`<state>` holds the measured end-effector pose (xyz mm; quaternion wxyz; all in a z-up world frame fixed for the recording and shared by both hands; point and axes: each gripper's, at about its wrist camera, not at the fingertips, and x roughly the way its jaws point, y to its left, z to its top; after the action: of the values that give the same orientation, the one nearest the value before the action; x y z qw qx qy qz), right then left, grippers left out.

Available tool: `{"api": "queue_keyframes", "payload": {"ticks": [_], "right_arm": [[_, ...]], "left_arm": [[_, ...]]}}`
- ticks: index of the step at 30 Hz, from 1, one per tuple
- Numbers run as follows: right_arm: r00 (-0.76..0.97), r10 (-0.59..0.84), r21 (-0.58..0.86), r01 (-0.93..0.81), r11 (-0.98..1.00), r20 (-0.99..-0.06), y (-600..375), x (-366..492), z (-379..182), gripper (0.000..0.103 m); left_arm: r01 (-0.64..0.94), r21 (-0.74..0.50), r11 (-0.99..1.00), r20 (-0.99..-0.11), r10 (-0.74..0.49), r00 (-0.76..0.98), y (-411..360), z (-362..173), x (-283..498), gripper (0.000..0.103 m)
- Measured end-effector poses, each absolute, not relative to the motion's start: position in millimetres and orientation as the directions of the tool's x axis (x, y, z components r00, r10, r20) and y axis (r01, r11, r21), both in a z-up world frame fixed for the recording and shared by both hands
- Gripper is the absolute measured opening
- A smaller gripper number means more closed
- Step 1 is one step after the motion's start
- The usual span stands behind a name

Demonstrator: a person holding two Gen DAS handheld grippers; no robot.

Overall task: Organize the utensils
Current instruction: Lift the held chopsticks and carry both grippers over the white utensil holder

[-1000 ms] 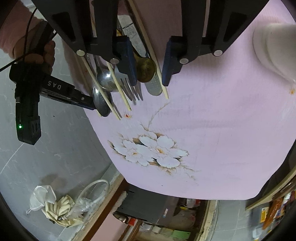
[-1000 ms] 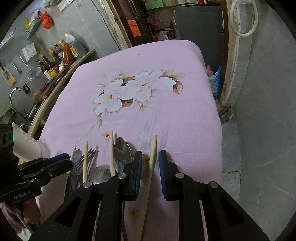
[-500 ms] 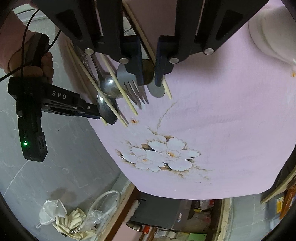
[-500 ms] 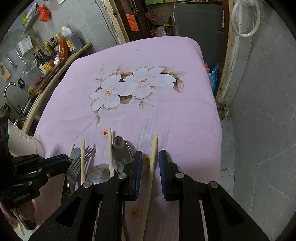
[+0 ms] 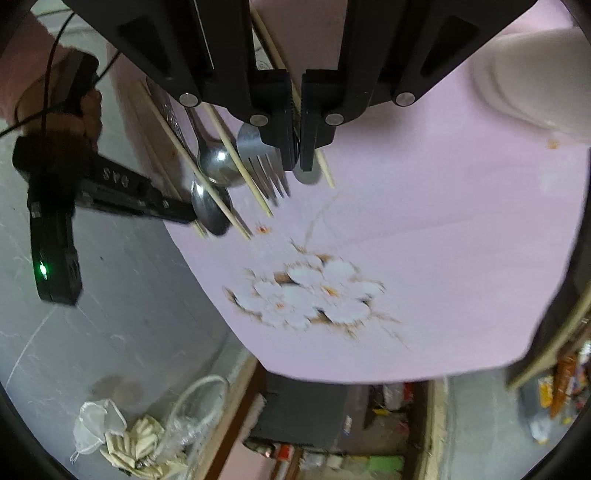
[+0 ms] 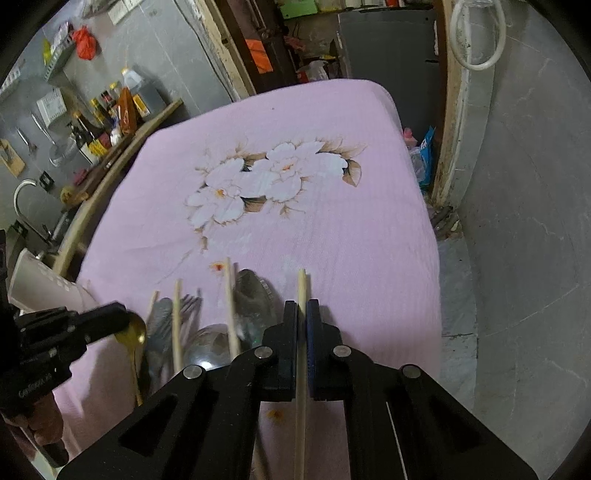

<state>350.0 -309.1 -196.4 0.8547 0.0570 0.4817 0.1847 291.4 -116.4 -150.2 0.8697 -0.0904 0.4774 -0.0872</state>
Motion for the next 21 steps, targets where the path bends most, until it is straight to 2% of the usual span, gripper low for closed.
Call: {"api": "queue_keyframes", "payload": {"ticks": [3,6,13,21], "right_arm": [[0.53,0.411,0.329,-0.246,0.912,-0.742,-315,335,-180,0.004],[0.619,0.469,0.424,-0.233,0.875,-0.63,-325,313,-157,0.004],[0.747,0.519,0.533,-0.262,0.804,-0.416,-318,279,-103,0.004],[0.835,0.522,0.528,-0.367,0.765,-0.175,-253,254,-28,0.004]], "left_arm": [[0.029,-0.194,0.981,-0.789,-0.174,0.59,-112,-132,281,0.003],[-0.007,-0.18,0.984,-0.745,-0.131,0.654,-104,-111,268,0.003],[-0.043,-0.167,0.985,-0.643,-0.076,0.762,-88,-63,244,0.003],[-0.021,-0.189,0.982,-0.558,-0.09,0.825,-39,1,231,0.003]]}}
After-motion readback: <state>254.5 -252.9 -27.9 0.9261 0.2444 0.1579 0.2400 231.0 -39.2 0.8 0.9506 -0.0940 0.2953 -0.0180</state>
